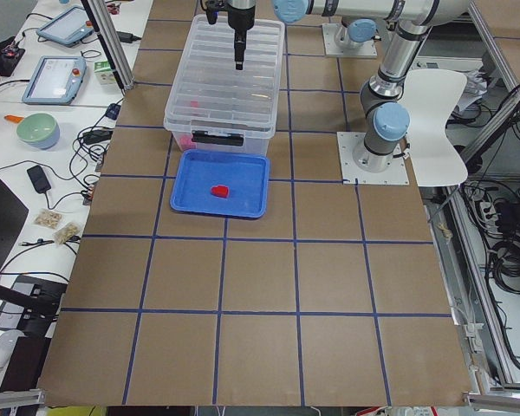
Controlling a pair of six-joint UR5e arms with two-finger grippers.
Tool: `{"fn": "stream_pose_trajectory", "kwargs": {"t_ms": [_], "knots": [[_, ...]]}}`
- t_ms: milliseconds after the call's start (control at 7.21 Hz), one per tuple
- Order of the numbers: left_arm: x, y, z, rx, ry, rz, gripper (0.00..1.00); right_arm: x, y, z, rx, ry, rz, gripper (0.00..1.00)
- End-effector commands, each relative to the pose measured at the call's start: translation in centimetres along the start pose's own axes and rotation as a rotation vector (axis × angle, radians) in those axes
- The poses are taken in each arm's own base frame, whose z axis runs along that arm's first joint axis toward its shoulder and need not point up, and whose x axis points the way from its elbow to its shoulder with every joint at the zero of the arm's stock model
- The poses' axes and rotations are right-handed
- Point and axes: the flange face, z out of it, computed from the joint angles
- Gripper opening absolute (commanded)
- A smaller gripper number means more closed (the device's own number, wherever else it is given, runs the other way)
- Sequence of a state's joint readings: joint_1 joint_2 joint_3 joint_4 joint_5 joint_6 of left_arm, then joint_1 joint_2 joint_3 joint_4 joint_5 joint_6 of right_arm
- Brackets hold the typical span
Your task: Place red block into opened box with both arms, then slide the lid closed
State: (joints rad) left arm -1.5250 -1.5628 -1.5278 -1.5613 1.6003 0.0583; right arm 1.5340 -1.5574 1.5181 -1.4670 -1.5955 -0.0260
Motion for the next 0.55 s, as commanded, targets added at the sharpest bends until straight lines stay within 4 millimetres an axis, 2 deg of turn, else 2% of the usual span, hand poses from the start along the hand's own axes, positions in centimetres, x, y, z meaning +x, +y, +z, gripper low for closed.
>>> {"fn": "stream_pose_trajectory", "kwargs": {"t_ms": [0,416], "knots": [[0.09,0.32,-0.27,0.002,-0.006,0.003,1.00,0.00,-0.13,-0.07,0.011,0.000,0.000,1.00],[0.18,0.28,-0.19,0.001,-0.004,0.006,1.00,-0.13,0.03,0.47,-0.001,-0.005,-0.005,1.00]]}}
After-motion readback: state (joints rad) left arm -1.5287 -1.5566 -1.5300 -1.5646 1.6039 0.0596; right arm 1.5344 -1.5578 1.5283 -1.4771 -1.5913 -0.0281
